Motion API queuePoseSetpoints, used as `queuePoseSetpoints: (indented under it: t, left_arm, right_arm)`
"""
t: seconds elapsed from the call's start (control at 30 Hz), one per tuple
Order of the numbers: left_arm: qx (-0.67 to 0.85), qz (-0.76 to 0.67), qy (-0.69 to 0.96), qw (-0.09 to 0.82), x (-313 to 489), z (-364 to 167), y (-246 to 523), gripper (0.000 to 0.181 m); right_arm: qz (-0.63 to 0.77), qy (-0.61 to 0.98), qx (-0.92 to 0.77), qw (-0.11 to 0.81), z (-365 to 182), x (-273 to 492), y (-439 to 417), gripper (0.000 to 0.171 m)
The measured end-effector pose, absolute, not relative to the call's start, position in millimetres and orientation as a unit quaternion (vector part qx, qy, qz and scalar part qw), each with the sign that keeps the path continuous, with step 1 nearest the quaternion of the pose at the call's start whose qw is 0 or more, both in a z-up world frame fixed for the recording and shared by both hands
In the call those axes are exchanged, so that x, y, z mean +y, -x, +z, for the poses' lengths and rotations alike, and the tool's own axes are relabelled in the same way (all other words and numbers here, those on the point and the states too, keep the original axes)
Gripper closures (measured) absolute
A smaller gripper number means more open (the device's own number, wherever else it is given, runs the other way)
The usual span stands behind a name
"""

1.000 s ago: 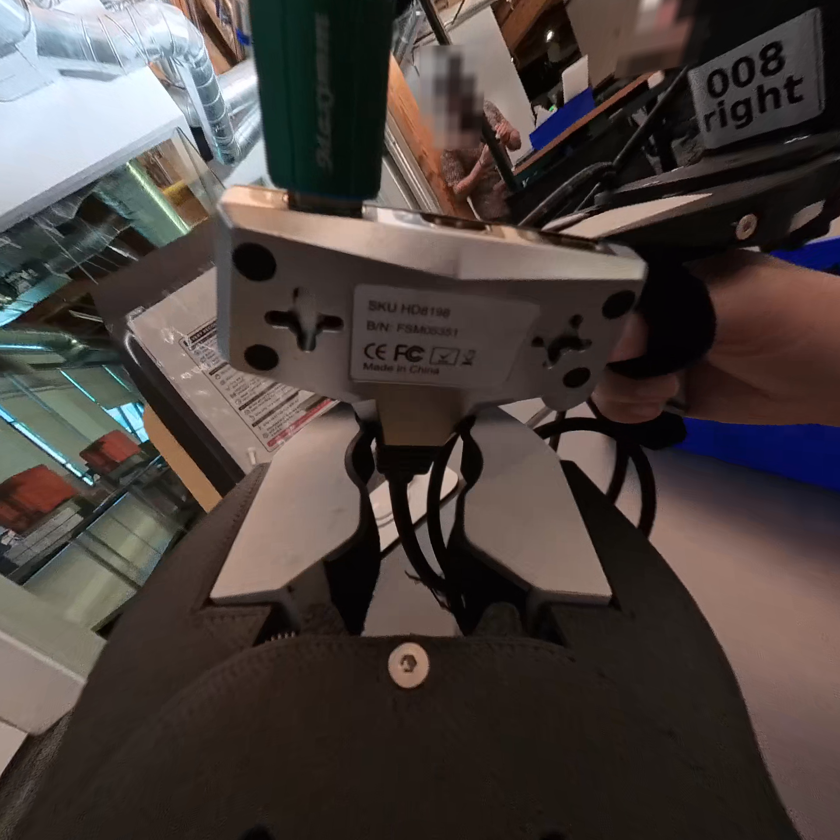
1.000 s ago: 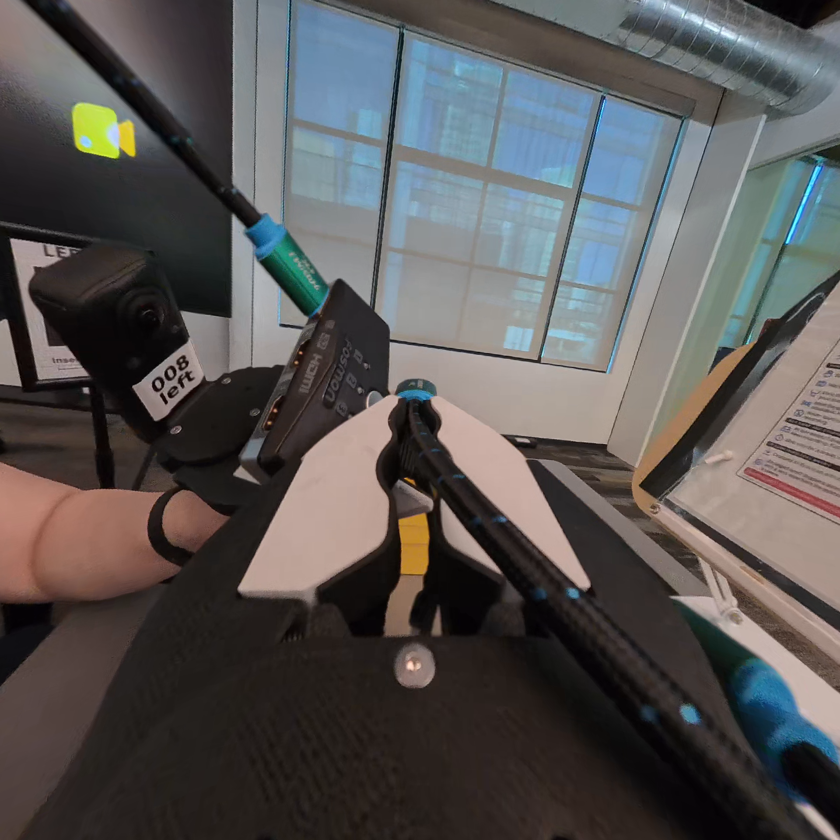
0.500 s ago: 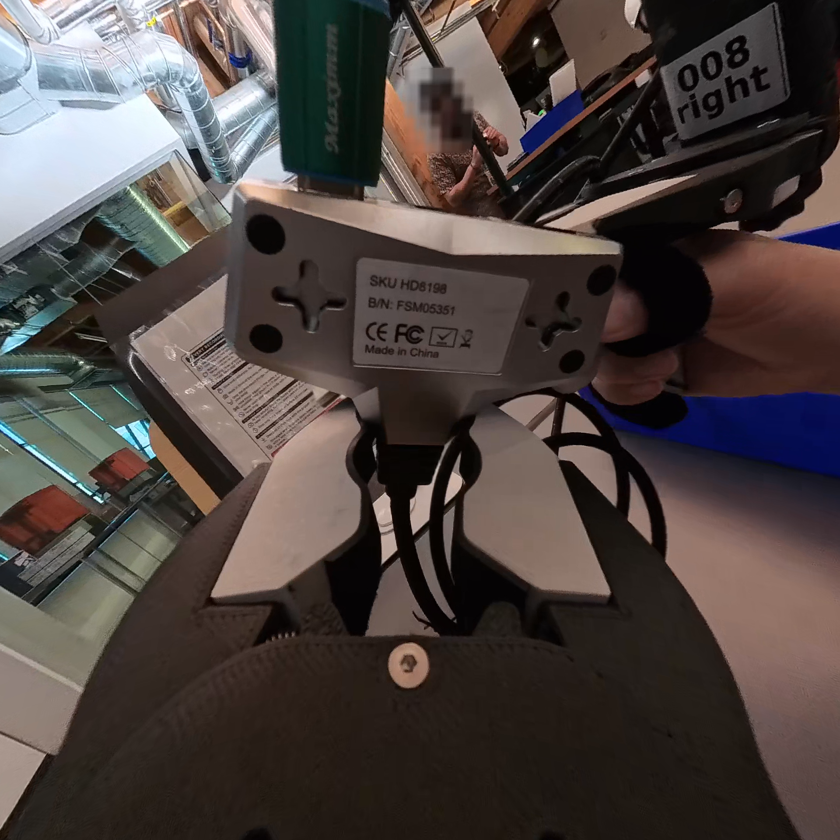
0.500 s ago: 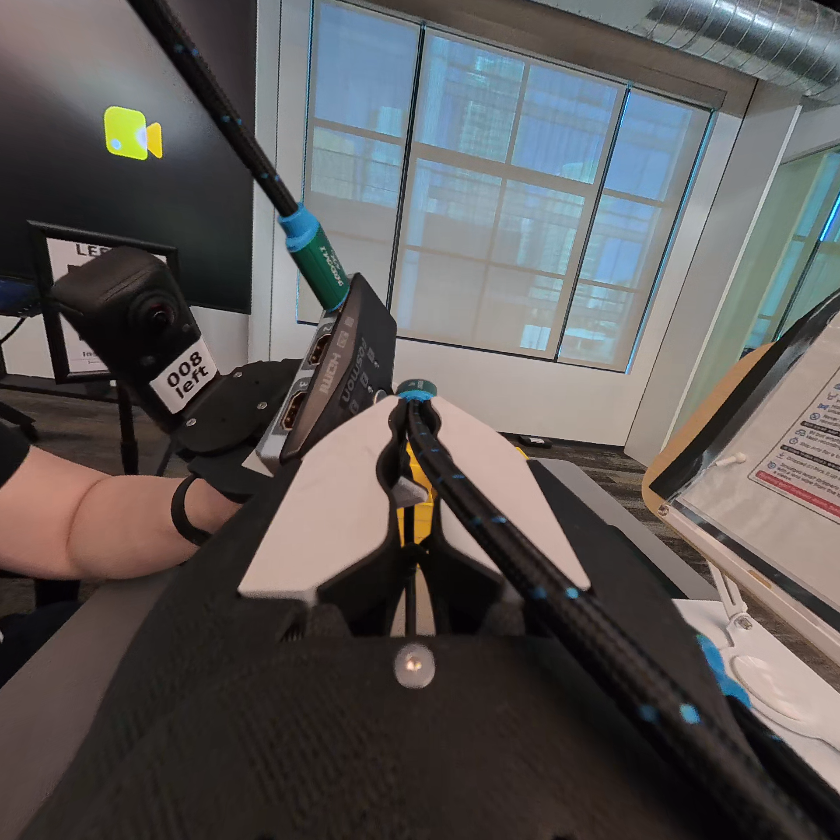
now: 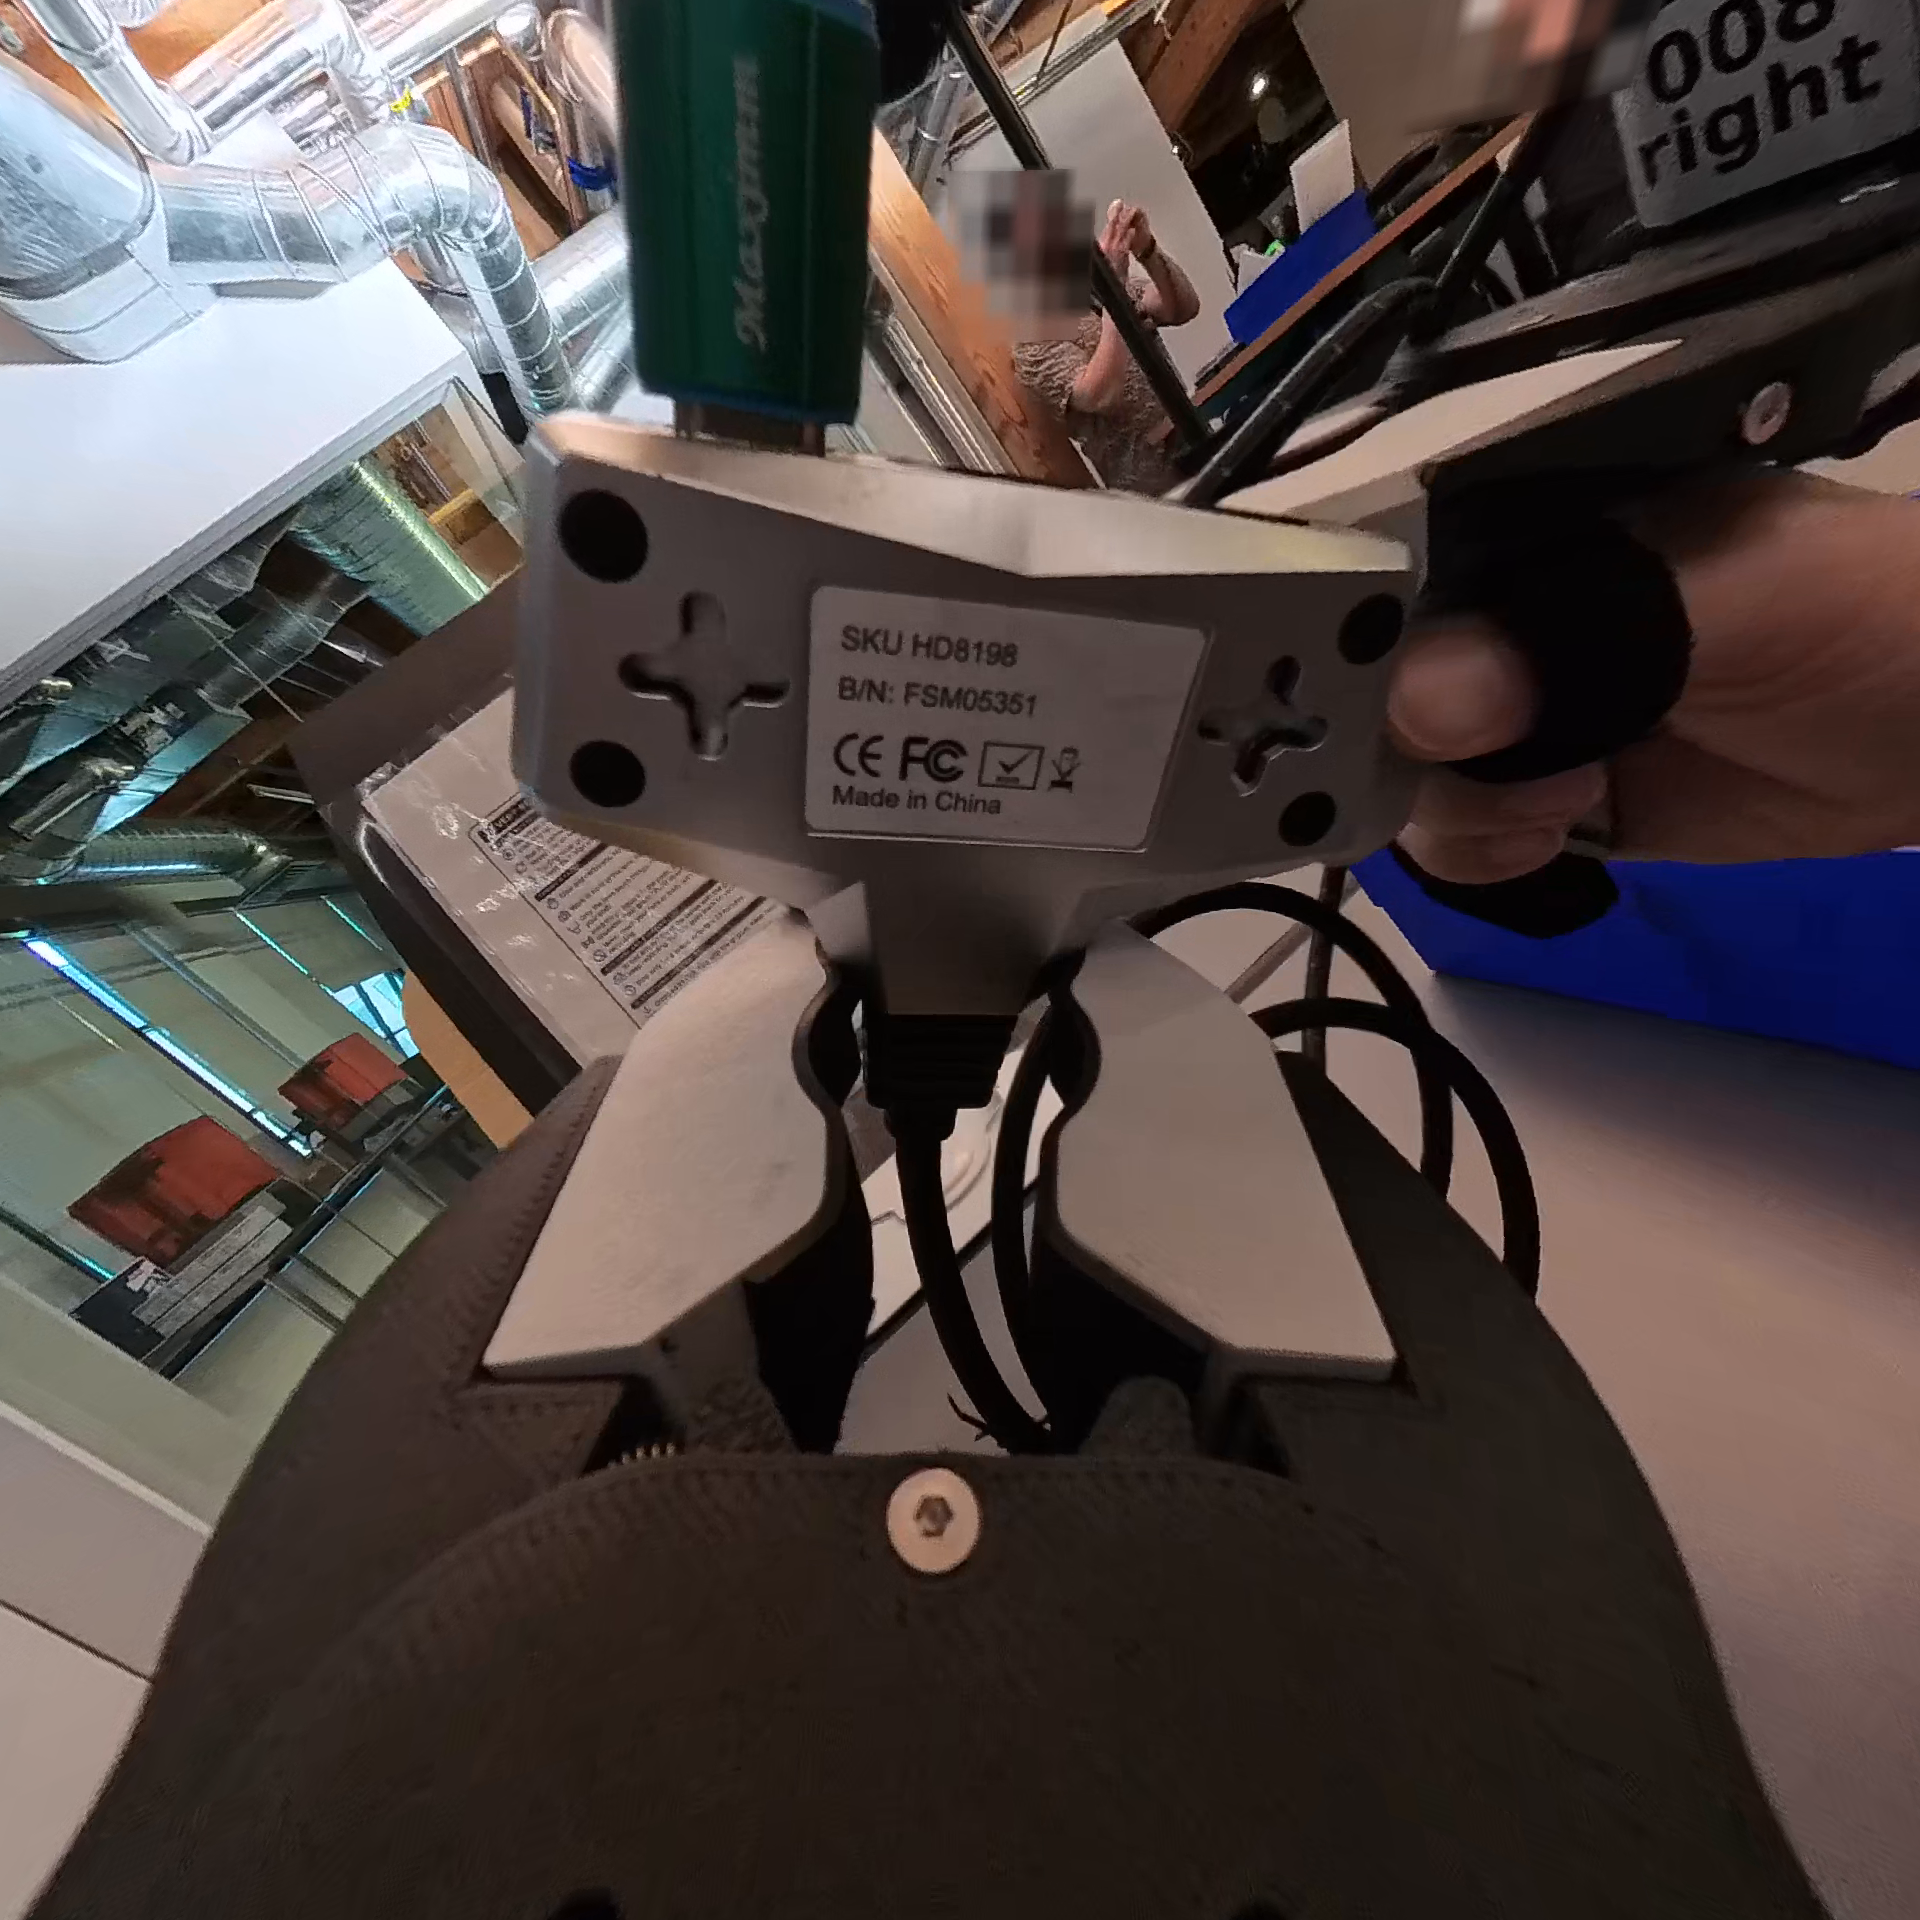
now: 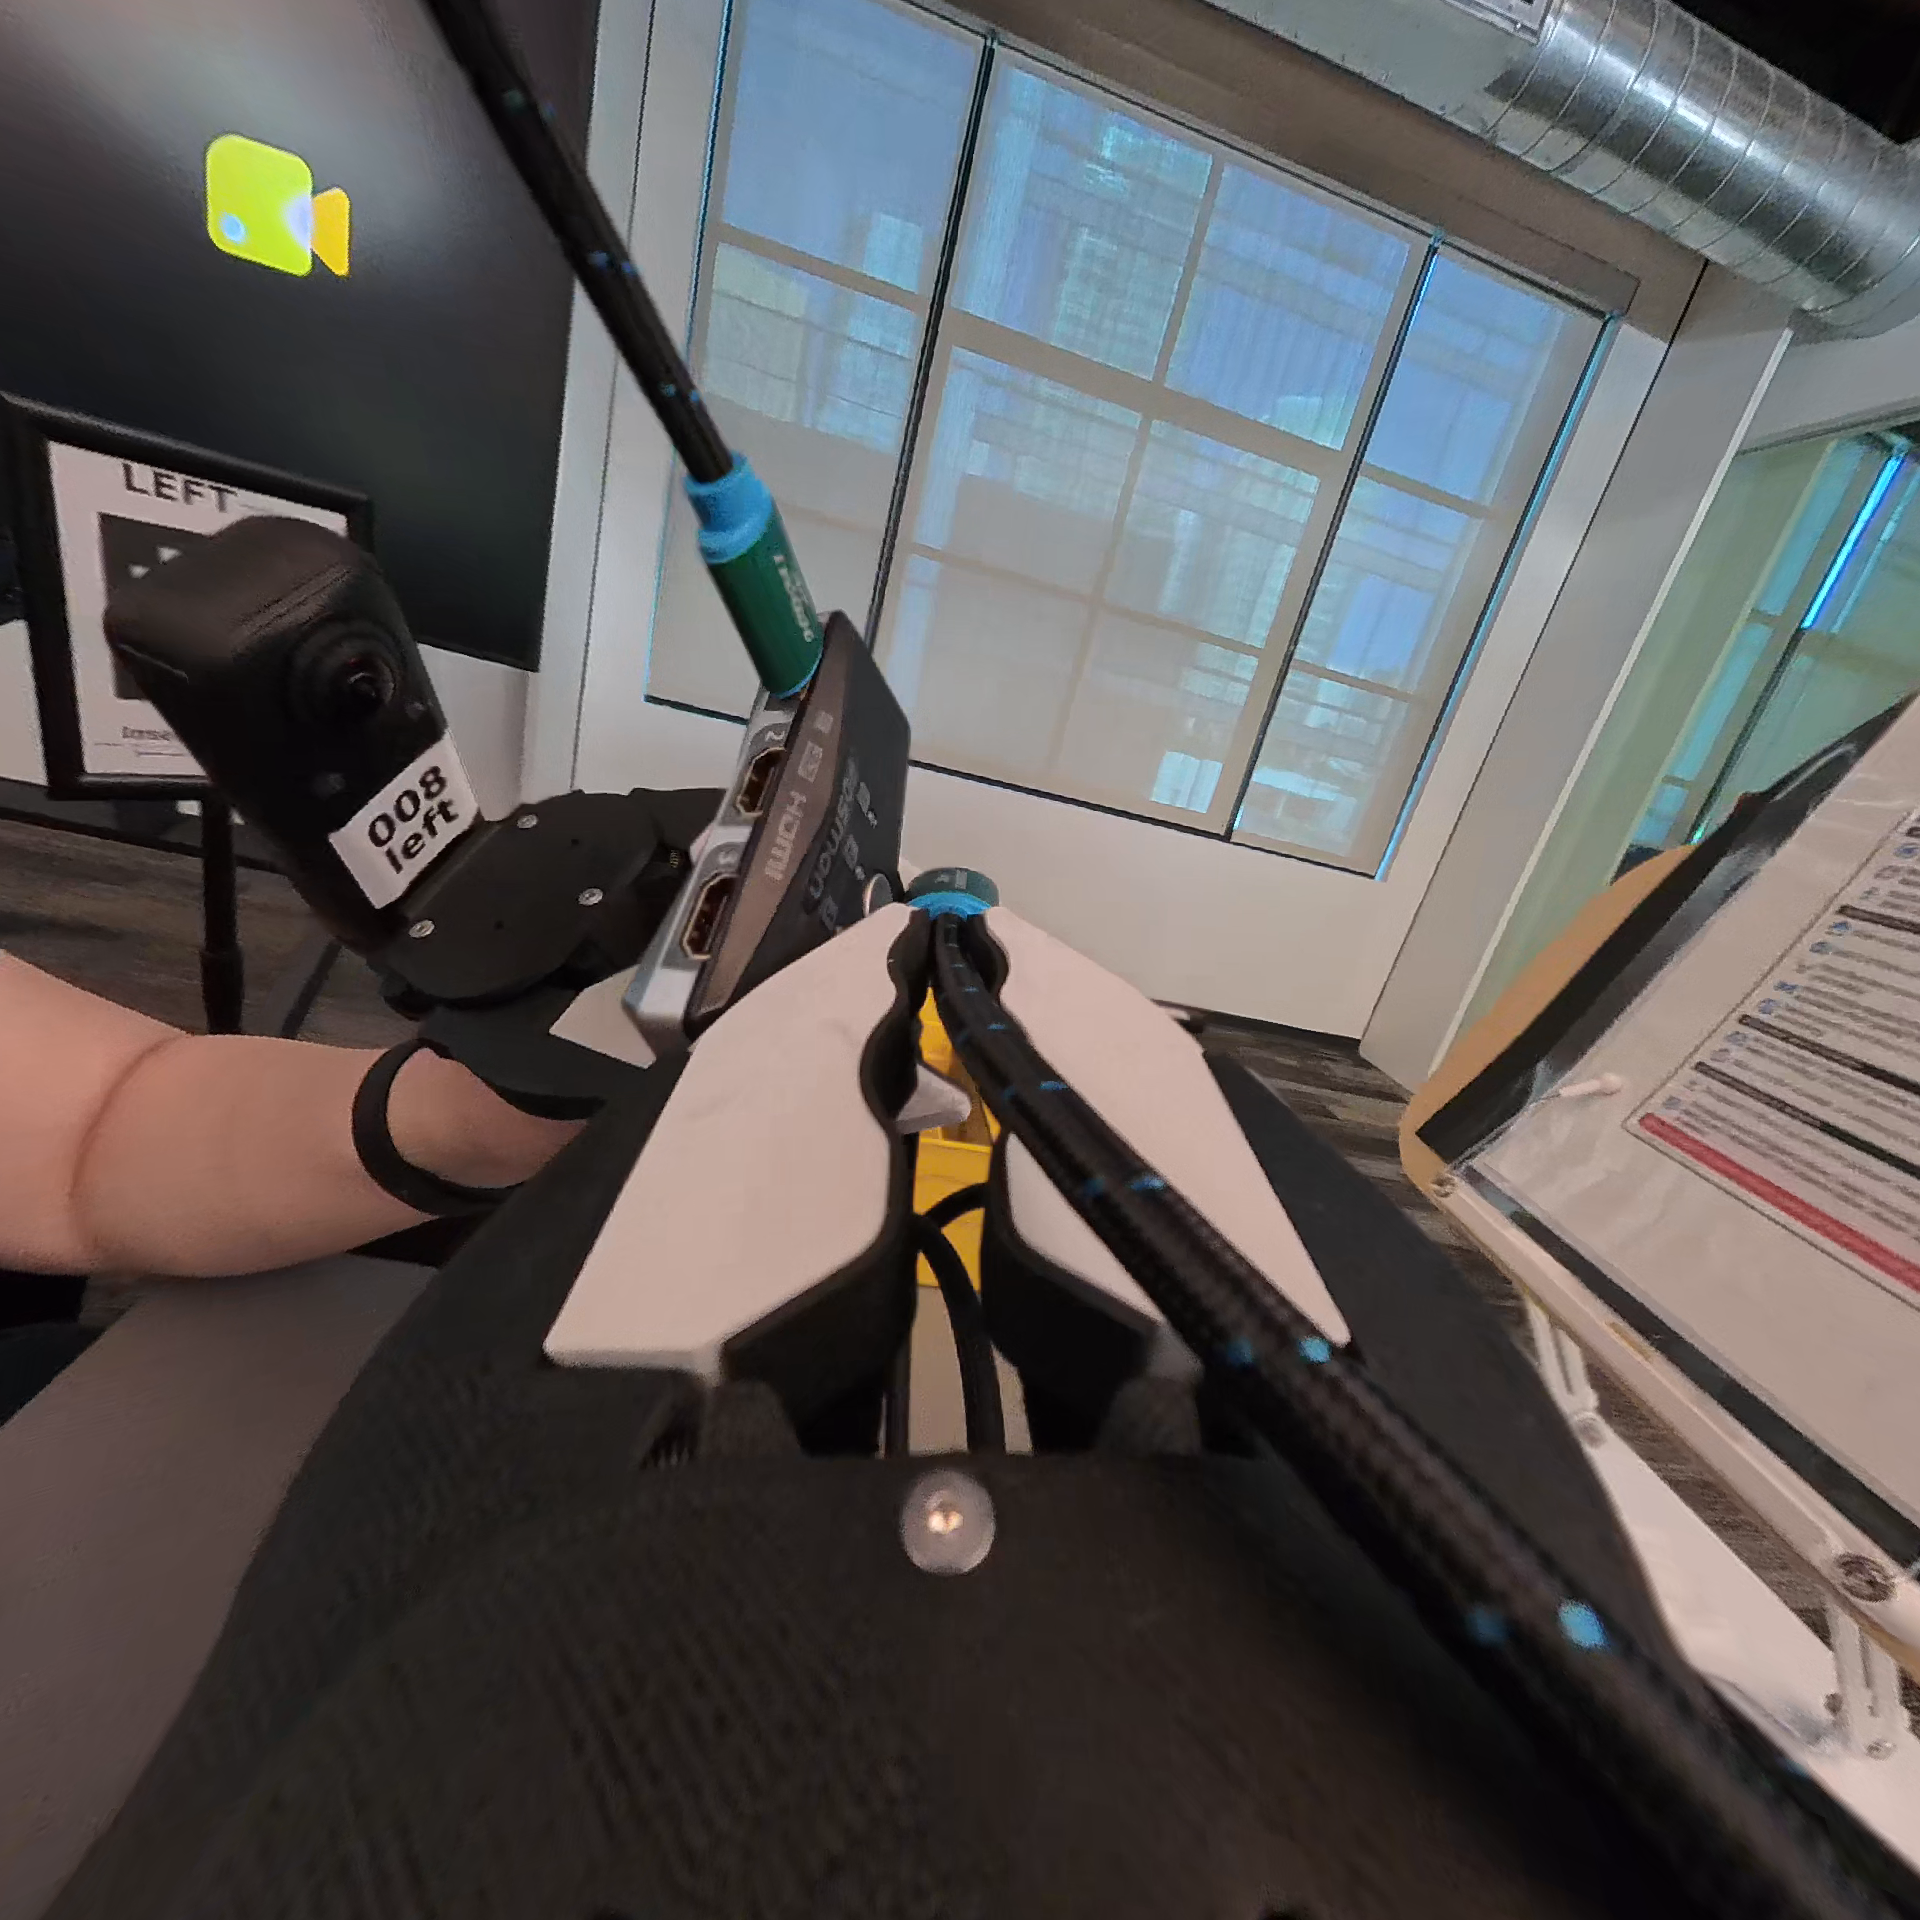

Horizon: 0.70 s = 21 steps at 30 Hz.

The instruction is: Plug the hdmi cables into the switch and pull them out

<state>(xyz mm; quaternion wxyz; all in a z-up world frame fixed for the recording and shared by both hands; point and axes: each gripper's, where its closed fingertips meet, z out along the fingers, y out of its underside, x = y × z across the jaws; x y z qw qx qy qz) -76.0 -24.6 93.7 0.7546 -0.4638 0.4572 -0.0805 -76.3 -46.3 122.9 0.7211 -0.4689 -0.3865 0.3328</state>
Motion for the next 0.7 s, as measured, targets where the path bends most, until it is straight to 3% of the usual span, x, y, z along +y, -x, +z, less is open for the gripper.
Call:
queuePoseSetpoints:
  t: [0.3,0.57,0.7]
  left_arm:
    - [0.453,-0.083,0.446,0.767,-26,98,74,0.148]
    - [0.384,-0.045,0.389,0.836,-1,132,76,0.15]
    - [0.336,-0.081,0.376,0.86,12,138,76,0.15]
  right_arm:
    - [0.342,0.464,-0.382,0.722,125,-47,75,0.163]
    - [0.261,0.462,-0.236,0.814,168,-41,11,0.165]
    - [0.227,0.473,-0.238,0.817,176,-47,9,0.164]
